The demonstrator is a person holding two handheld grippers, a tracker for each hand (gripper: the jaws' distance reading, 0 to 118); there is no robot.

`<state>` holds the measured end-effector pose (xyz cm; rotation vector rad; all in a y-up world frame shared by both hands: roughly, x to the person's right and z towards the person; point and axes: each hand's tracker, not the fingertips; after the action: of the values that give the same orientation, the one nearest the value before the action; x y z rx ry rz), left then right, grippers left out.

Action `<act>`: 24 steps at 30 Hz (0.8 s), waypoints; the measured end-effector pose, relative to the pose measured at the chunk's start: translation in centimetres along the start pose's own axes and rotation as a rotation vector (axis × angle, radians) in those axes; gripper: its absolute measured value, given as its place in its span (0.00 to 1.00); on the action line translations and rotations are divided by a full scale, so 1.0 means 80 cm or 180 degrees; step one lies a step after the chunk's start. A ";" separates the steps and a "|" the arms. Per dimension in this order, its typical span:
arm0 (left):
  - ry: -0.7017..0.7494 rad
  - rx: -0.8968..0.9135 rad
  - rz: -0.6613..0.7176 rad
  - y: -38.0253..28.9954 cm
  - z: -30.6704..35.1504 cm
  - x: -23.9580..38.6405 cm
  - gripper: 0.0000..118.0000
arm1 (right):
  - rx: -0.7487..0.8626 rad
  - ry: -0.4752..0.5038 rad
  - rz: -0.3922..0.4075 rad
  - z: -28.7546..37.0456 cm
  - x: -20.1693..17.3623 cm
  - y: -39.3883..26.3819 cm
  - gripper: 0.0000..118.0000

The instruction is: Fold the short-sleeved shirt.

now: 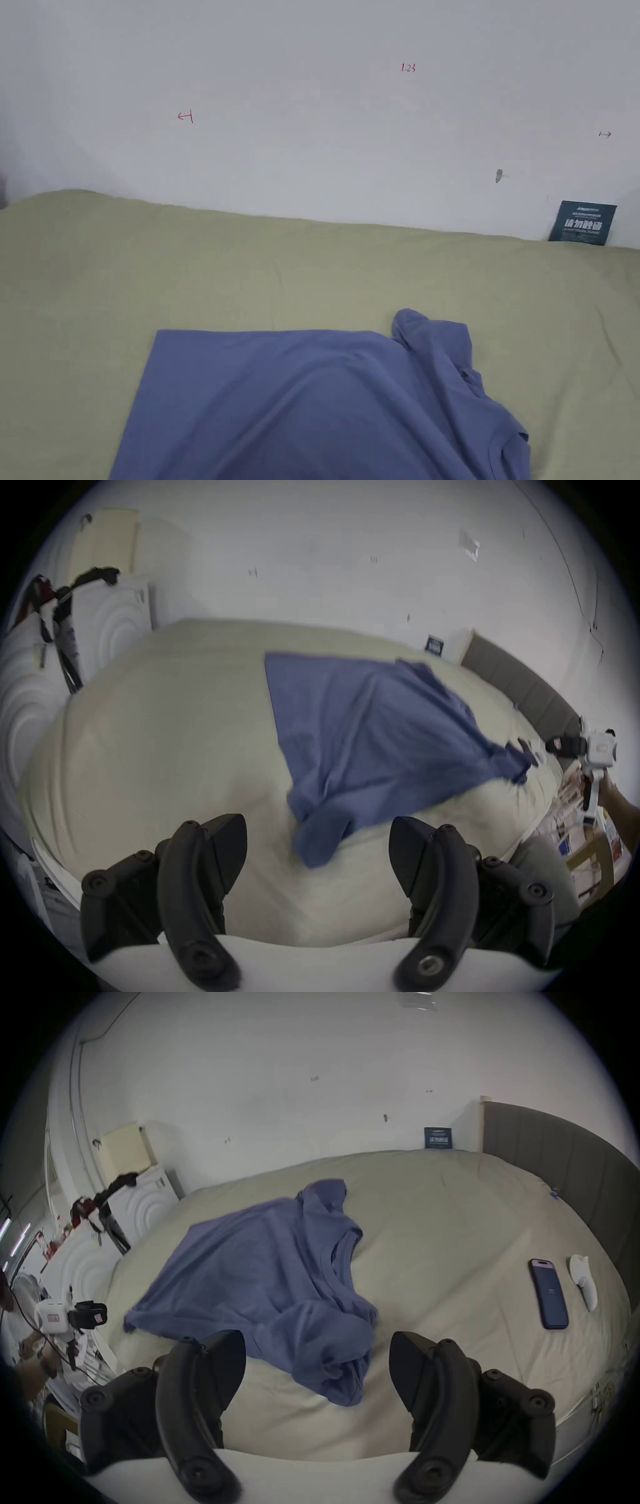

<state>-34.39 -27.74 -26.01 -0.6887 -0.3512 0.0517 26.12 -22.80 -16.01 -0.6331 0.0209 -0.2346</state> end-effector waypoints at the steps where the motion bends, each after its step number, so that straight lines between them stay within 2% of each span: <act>1: -0.0002 0.0144 -0.0008 0.020 0.011 0.011 0.76 | 0.0135 -0.0073 0.0059 0.007 -0.011 0.013 0.86; 3: -0.0122 0.0397 -0.0035 0.053 0.023 0.036 0.77 | 0.0482 -0.0195 0.0098 0.017 -0.037 0.034 0.91; 5: -0.0008 0.0523 -0.0119 0.080 0.026 0.080 0.77 | 0.0699 -0.0205 -0.0012 0.020 -0.067 0.052 0.91; 7: 0.0119 0.0727 -0.0118 0.091 0.029 0.117 0.77 | 0.0789 -0.0087 -0.0121 0.017 -0.094 0.057 0.91; 9: 0.0096 0.0747 0.0027 0.094 0.030 0.146 0.73 | 0.0778 -0.0132 -0.0097 0.014 -0.118 0.052 0.87; 10: 0.0148 0.0810 0.0079 0.090 0.032 0.161 0.66 | 0.0747 -0.0172 -0.0036 0.008 -0.119 0.039 0.77; 12: 0.0339 0.0863 0.0069 0.071 0.038 0.187 0.18 | 0.0693 -0.0412 0.0170 0.008 -0.137 0.022 0.18; 13: 0.0433 0.0872 0.0047 0.059 0.042 0.197 0.00 | 0.0619 -0.0502 0.0302 0.009 -0.145 0.008 0.02; 16: 0.0494 0.0691 -0.0020 0.017 0.058 0.217 0.00 | 0.0567 -0.0266 0.0345 0.018 -0.155 -0.039 0.01; 20: 0.0570 0.0295 -0.0053 -0.033 0.062 0.221 0.00 | 0.0280 -0.0178 0.0341 0.021 -0.161 -0.091 0.01; 24: 0.0559 0.0241 0.0104 -0.038 0.055 0.204 0.00 | 0.0174 -0.0121 0.0319 0.020 -0.156 -0.102 0.01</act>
<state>-20.75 -24.75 -16.03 -0.6191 -0.1687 0.0351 12.36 -25.46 -10.58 -0.5804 0.0095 -0.1258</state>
